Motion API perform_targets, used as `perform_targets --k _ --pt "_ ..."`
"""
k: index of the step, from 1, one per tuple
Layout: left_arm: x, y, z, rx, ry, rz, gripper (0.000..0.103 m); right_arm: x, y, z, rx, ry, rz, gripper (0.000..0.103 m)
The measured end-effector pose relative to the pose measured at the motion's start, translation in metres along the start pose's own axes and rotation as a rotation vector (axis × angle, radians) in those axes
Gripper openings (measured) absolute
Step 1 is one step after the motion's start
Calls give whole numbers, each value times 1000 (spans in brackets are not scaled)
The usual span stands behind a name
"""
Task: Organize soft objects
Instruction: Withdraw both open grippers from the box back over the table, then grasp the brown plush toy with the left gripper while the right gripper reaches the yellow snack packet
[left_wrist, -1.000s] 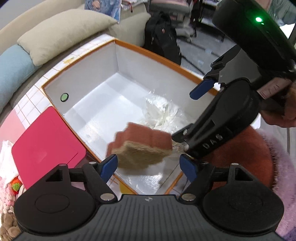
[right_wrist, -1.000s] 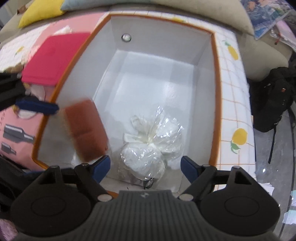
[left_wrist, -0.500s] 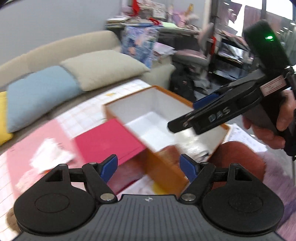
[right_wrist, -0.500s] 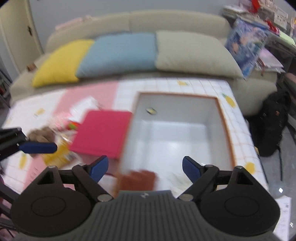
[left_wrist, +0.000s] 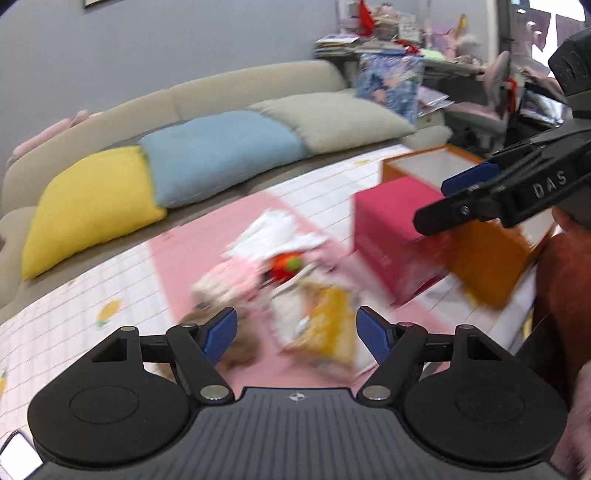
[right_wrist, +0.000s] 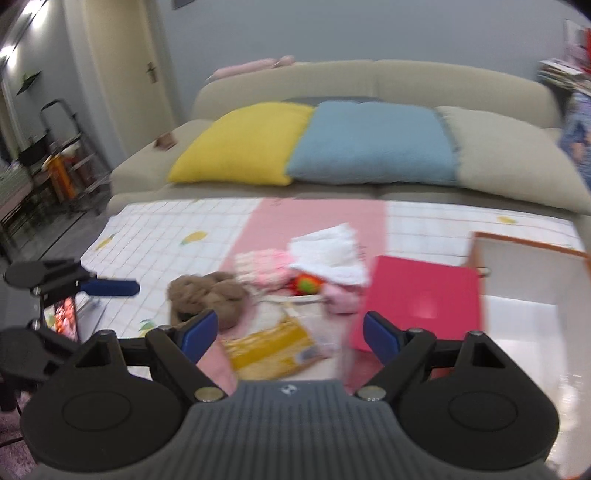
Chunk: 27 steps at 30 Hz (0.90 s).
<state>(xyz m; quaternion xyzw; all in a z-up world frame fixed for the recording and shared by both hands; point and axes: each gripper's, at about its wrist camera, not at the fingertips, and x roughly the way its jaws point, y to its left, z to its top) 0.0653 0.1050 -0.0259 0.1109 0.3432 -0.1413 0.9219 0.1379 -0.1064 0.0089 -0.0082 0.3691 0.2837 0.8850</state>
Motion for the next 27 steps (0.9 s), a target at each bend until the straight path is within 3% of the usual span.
perform_targets --k 12,17,27 --pt "10 97 -64 8 80 76 81 83 53 0 -100 98 45 84" --pt "23 119 -87 58 135 135 78 102 57 2 -102 123 42 84" --pt "29 151 -114 21 192 152 78 132 64 7 -139 129 46 84"
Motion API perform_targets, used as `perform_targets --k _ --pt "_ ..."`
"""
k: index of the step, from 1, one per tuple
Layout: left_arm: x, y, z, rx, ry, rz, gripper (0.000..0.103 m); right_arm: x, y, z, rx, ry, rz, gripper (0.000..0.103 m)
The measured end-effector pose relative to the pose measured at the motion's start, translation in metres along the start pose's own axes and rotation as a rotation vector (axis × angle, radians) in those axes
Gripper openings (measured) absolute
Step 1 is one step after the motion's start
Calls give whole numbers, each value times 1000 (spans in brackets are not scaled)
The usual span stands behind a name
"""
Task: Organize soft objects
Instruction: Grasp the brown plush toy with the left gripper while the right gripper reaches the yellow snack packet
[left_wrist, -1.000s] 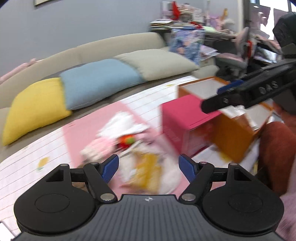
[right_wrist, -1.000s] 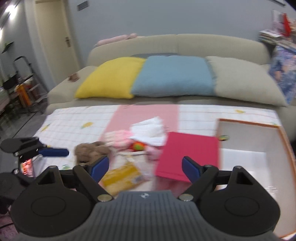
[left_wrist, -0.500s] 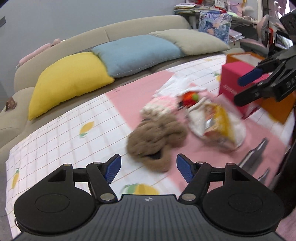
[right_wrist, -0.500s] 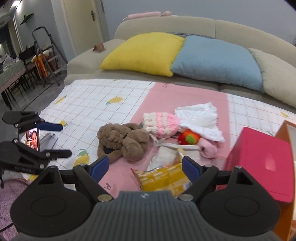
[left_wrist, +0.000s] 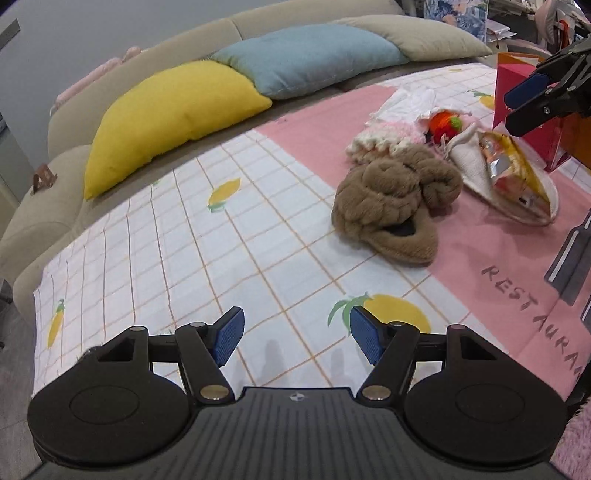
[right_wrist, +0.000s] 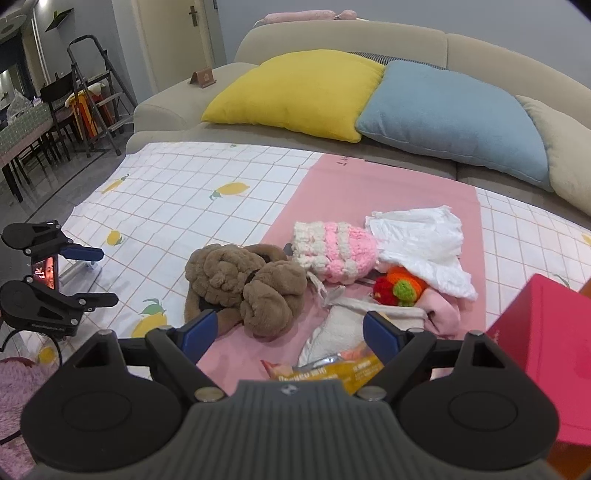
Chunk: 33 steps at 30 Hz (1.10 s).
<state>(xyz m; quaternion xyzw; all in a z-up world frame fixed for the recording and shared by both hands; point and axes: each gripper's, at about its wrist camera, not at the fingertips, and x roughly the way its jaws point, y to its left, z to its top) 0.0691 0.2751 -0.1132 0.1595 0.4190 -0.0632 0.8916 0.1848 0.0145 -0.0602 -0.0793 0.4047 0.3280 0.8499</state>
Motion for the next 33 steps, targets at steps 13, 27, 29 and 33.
perform_targets --k 13,27,29,33 --pt "-12 7 41 69 -69 -1 77 27 -15 5 -18 19 -46 84" --pt "-4 -32 67 105 -108 -91 77 31 -23 -1 4 27 -38 85" --pt "1 -45 67 111 -112 -122 77 33 -22 -2 -4 36 -41 85" --pt "13 -65 67 133 -110 -162 77 33 -21 -3 -15 43 -38 85"
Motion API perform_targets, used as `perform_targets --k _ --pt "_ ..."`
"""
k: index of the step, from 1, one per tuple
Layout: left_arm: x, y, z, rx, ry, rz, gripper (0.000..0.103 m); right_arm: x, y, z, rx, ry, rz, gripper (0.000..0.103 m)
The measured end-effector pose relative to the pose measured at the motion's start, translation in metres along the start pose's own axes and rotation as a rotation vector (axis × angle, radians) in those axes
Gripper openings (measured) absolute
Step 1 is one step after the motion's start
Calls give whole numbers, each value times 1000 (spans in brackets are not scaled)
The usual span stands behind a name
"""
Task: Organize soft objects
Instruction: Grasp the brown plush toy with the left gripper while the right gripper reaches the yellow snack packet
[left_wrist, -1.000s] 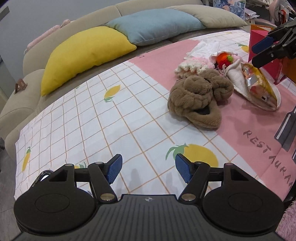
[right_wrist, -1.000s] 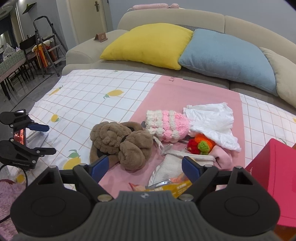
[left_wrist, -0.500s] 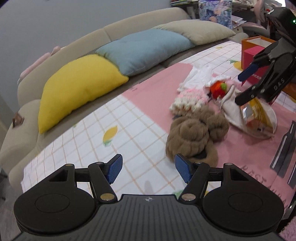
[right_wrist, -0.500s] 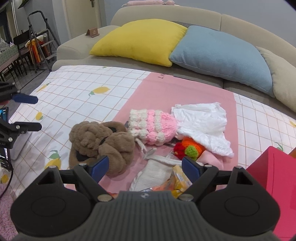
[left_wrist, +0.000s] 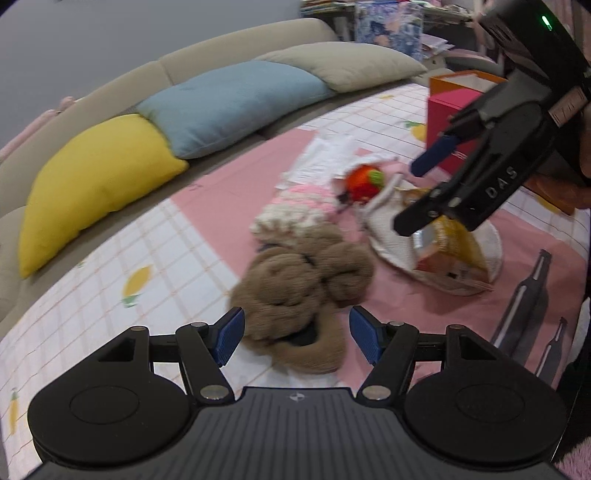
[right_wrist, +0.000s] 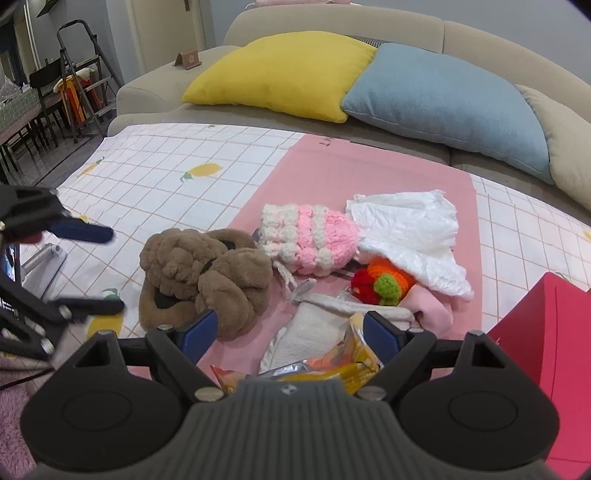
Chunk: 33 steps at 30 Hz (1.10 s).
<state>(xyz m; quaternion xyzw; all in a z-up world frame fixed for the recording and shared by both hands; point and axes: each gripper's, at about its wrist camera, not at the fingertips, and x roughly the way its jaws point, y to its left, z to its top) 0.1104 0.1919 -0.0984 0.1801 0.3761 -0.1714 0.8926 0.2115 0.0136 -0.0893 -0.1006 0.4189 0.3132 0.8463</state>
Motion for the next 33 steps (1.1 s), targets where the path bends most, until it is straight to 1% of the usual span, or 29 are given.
perform_targets --k 2,4,10,13,14,17,20,22,23,26,28,30,33 --pt "10 -6 2 25 8 -9 77 2 0 -1 -3 12 -7 84" --pt "20 -6 4 27 19 -19 77 4 -2 -1 3 26 -4 83" --pt "37 0 6 29 34 -9 77 8 -6 -5 19 51 -10 81" --pt "45 -1 12 68 50 -15 86 9 -8 -7 31 62 -19 81" --pt "48 -3 14 87 54 -15 86 10 -10 -8 36 66 -20 81" --pt "57 -6 18 153 56 18 89 10 -13 -10 47 74 -23 81" --pt "63 -1 21 142 64 16 91 10 -13 -14 50 83 -31 81" --pt "66 -4 21 149 64 28 94 10 -13 -16 51 85 -32 81" --pt "67 -7 21 167 66 39 95 10 -12 -17 51 85 -32 81" --pt "66 -18 20 249 51 85 95 9 -8 -20 49 87 -34 81" --pt "62 -17 22 249 36 87 95 8 -7 -21 52 87 -31 81" --pt "63 -12 24 270 51 82 95 7 -7 -22 58 87 -28 81" --pt "71 -8 26 338 90 96 96 7 -7 -22 66 88 -29 81"
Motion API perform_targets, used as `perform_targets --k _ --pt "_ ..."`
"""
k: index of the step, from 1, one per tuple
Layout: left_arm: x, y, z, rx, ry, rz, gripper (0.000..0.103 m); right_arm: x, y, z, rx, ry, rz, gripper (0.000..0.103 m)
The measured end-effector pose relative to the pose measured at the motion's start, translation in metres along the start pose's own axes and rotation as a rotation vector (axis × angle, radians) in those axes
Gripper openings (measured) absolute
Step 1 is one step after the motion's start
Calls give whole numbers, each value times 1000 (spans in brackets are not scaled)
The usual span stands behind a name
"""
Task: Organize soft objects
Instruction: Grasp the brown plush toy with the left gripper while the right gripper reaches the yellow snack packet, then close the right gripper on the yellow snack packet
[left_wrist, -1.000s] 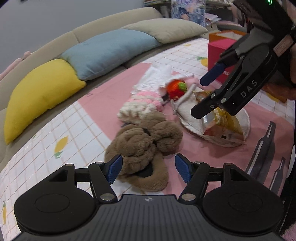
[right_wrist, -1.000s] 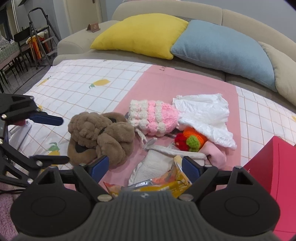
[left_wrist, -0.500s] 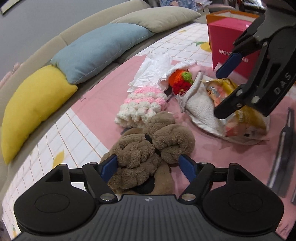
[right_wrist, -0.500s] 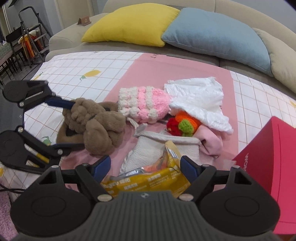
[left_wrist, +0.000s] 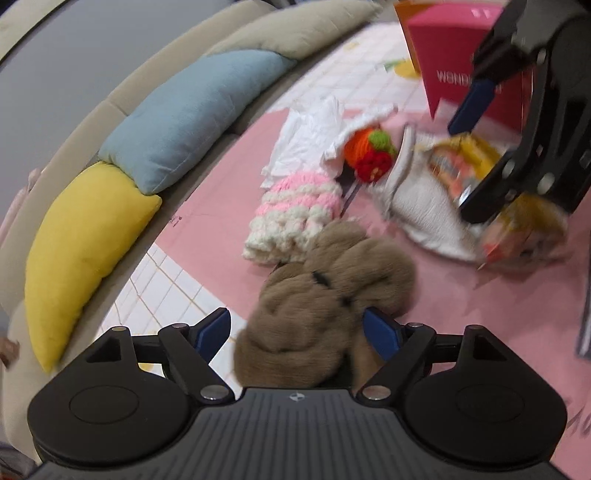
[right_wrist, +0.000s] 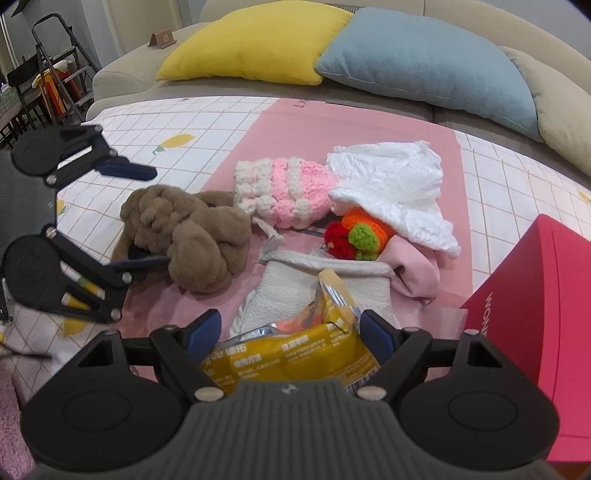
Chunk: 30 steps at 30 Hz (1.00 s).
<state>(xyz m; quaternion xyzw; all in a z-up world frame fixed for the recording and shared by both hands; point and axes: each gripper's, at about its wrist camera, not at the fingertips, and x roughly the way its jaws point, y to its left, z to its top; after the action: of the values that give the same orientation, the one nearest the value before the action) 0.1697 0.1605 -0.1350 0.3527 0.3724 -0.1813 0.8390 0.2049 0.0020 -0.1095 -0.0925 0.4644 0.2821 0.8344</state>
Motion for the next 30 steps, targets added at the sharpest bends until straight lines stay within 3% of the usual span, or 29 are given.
perform_targets --k 4,10,18,22,27,30 --pt "12 6 6 46 41 -68 98 0 0 0 4 4 6 81" --pt "29 17 9 -65 105 -184 91 2 -2 1 -2 13 7 81" --pt "27 10 6 -196 139 -149 76 -2 -5 0 10 12 20 81" --pt "18 6 4 -323 158 -99 66 -17 -4 -4 40 -9 2 86" --pt "1 6 -5 -543 177 -68 61 -32 -3 -10 205 -24 -26 82" --pt "-9 7 -12 -701 196 -68 61 -29 -1 -14 321 23 -23 76"
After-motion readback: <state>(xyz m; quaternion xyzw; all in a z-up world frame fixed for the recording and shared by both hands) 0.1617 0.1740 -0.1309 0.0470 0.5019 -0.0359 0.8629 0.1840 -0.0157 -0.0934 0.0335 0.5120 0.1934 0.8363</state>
